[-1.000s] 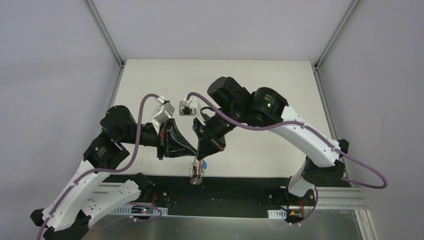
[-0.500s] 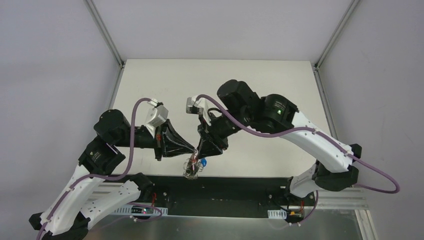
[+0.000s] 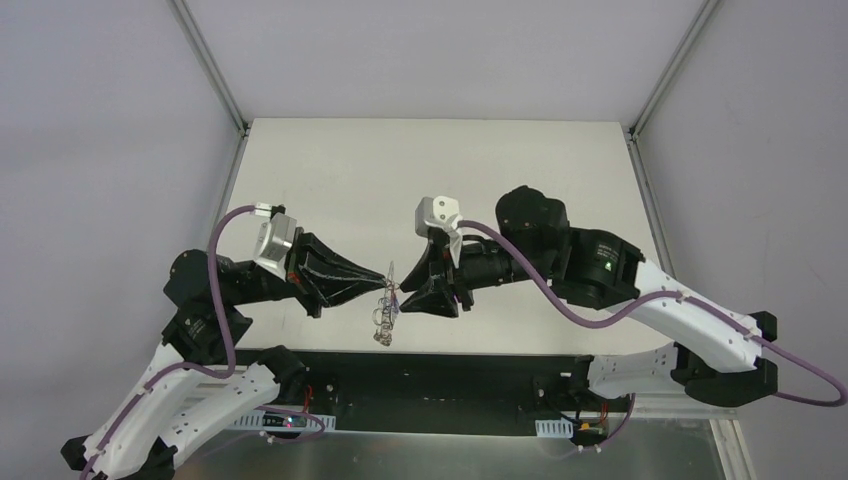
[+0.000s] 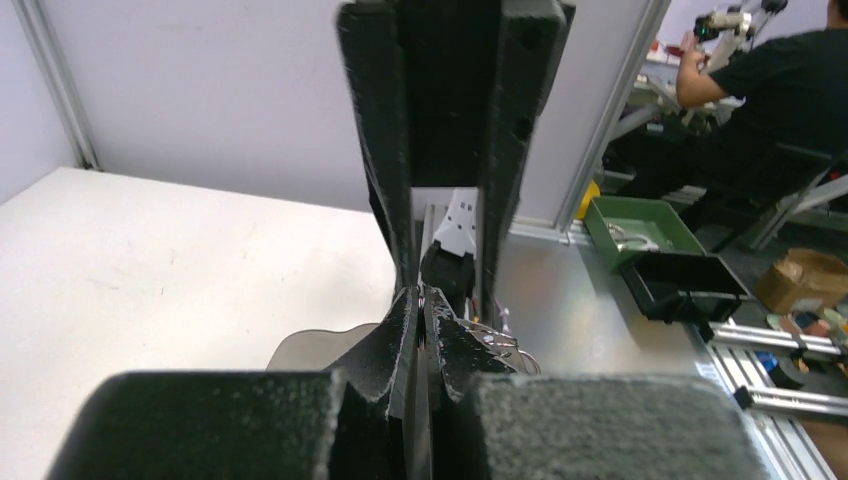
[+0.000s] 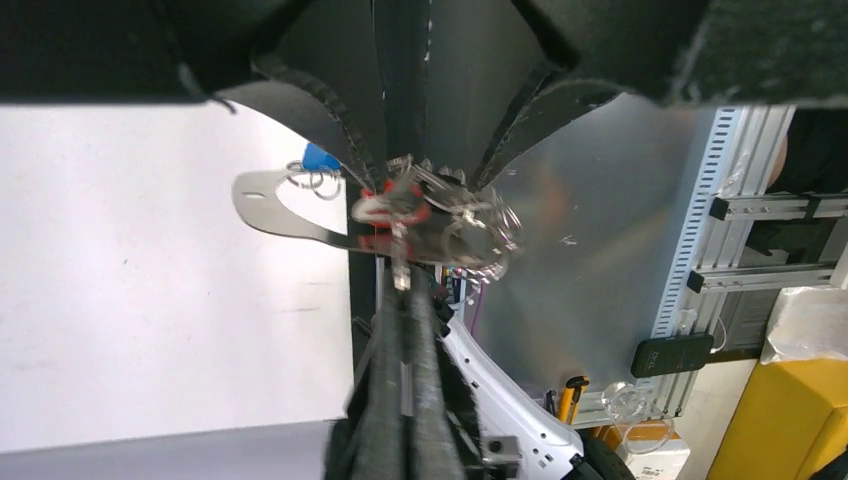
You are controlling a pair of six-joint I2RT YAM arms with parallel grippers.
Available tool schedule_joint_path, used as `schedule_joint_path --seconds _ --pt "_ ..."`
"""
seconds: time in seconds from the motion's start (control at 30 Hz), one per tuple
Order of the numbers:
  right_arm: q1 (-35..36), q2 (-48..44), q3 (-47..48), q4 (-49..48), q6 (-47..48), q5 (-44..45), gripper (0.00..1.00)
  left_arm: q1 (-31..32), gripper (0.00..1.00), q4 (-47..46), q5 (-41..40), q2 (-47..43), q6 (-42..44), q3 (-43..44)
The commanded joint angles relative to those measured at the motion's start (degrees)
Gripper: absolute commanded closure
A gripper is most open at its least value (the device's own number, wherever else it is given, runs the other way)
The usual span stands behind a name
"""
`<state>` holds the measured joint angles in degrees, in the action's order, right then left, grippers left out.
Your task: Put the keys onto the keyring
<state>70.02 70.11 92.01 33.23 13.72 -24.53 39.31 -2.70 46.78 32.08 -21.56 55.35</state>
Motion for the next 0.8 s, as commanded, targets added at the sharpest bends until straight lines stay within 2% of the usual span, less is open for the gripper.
schedule_joint_path --seconds 0.0,0.4,0.77 --pt "2.6 -2.6 -2.8 -10.5 4.9 2.3 0.62 0.0 1.0 -15.7 -5.4 -1.5 -5.1 -3.4" --pt "4.9 -3.3 -2.0 -10.9 10.7 12.8 0.63 0.0 1.0 -27.5 -10.3 -3.9 -10.6 -10.5" --pt "5.0 -3.9 -0.3 -14.6 12.0 14.1 0.66 0.0 1.0 -33.9 -12.1 -5.8 -12.7 -13.8"
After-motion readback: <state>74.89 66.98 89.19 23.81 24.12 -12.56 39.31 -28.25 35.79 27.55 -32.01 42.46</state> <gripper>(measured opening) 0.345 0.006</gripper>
